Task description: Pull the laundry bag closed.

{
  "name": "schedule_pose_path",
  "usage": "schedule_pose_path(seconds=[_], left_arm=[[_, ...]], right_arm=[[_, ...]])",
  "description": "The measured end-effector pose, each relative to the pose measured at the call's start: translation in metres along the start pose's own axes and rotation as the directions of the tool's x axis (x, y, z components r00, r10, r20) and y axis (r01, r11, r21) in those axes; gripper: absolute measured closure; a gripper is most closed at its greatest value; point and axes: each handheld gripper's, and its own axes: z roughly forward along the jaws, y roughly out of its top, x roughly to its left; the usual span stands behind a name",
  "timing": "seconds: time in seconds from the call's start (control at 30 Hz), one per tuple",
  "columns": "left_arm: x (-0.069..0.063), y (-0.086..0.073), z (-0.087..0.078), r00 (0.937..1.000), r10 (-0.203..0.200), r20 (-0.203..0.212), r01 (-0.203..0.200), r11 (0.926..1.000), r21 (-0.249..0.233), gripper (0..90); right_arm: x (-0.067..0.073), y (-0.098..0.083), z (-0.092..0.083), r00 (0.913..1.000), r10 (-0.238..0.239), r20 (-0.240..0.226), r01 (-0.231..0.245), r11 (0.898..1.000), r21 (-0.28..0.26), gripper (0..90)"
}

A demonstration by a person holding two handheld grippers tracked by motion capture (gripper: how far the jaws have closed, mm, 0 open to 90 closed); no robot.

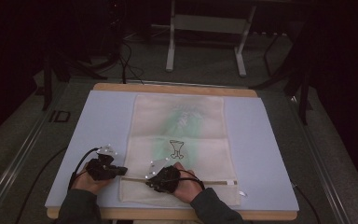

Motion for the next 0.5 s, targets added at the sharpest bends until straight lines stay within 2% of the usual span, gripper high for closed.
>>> schedule_pose_path(seconds=[0.5], left_arm=[[0.0, 0.0, 0.0, 1.0, 0.0, 0.0, 0.0, 1.0, 0.0, 89.9]], right_arm=[[-0.0005, -0.0059, -0.0047, 1.0, 0.0, 0.006, 0.0, 1.0, 0.003, 82.2]])
